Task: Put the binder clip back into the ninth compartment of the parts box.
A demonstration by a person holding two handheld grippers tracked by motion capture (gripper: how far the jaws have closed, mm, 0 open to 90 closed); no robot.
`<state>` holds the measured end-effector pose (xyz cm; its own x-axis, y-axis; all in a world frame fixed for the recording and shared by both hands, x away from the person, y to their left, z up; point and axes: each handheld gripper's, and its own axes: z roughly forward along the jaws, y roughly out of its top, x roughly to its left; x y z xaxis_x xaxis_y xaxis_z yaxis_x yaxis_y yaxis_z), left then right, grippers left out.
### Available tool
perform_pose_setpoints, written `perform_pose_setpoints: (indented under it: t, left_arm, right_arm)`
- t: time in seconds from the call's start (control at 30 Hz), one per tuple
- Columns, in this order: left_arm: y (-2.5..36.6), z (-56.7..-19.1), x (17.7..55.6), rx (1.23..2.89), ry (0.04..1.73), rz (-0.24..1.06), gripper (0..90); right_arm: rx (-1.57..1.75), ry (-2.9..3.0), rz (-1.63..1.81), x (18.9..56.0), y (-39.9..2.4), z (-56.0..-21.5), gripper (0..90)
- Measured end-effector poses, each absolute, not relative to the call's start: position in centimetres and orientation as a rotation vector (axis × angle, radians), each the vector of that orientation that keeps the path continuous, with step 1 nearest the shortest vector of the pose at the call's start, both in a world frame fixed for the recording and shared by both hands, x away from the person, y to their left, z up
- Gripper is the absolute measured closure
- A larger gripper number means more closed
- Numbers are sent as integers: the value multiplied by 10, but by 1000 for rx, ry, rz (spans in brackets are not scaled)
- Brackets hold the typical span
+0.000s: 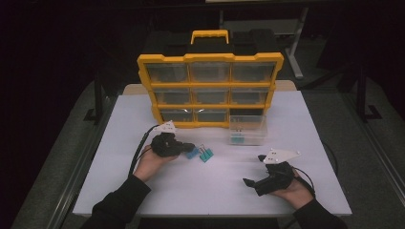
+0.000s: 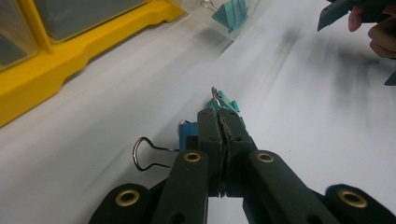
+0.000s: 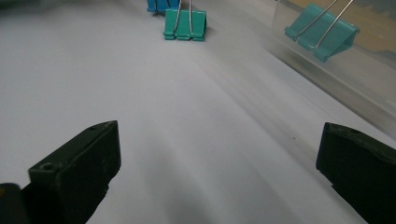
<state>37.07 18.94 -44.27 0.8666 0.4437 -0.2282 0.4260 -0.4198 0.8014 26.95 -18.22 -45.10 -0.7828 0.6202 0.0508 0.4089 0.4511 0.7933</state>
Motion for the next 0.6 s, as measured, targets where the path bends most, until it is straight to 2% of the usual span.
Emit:
perform_pose_setpoints:
  t: [0.6]
  left_arm:
    - [185,-415,371,2094,549,38,885]
  right_arm:
    - [890,2455,1245,270,-182,-451,0]
